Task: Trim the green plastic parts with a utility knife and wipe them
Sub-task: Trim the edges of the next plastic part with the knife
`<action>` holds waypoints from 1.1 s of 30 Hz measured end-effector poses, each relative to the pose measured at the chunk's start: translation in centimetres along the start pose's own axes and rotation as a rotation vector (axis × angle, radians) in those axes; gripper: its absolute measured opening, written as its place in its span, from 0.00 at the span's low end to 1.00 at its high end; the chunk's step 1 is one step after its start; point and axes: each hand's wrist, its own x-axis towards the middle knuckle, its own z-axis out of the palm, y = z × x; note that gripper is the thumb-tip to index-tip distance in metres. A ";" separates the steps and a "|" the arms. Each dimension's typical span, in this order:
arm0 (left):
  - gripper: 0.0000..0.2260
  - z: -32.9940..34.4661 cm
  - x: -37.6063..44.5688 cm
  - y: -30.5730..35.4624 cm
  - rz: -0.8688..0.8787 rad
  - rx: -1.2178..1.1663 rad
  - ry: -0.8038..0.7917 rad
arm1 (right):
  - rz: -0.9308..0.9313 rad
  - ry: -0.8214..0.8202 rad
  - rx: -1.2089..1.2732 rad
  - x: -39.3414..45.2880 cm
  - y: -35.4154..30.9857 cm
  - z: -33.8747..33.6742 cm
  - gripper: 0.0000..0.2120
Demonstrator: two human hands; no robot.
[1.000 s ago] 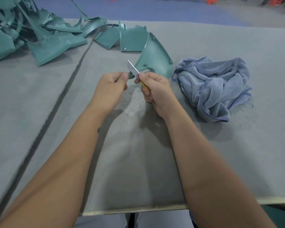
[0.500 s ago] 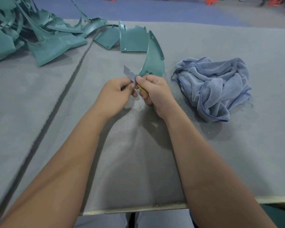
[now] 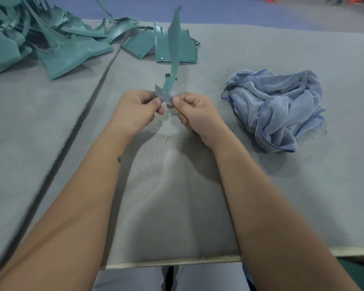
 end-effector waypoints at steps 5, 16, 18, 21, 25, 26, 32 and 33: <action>0.08 1.1 0.1 -0.2 -0.093 0.011 -0.051 | -0.005 0.003 -0.069 0.2 0.2 0.0 0.13; 0.09 1.6 0.5 -1.1 0.069 0.170 0.038 | -0.009 0.095 -0.013 0.6 0.8 0.1 0.14; 0.17 1.9 0.5 -1.4 0.072 0.240 0.103 | -0.007 0.107 0.013 0.6 0.7 0.1 0.13; 0.24 2.2 0.4 -1.4 0.065 0.360 0.176 | -0.013 0.106 0.066 0.6 0.6 0.0 0.13; 0.26 2.3 0.2 -1.2 0.065 0.444 0.219 | -0.027 0.119 0.090 0.5 0.4 0.0 0.15; 0.27 2.3 0.2 -1.1 0.061 0.463 0.236 | -0.030 0.129 0.095 0.5 0.4 0.0 0.15; 0.29 2.2 0.3 -1.1 0.084 0.517 0.253 | -0.004 0.189 0.190 0.5 0.2 -0.1 0.13; 0.28 1.9 0.2 -1.2 0.099 0.530 0.247 | 0.009 0.201 0.242 0.6 0.2 -0.3 0.13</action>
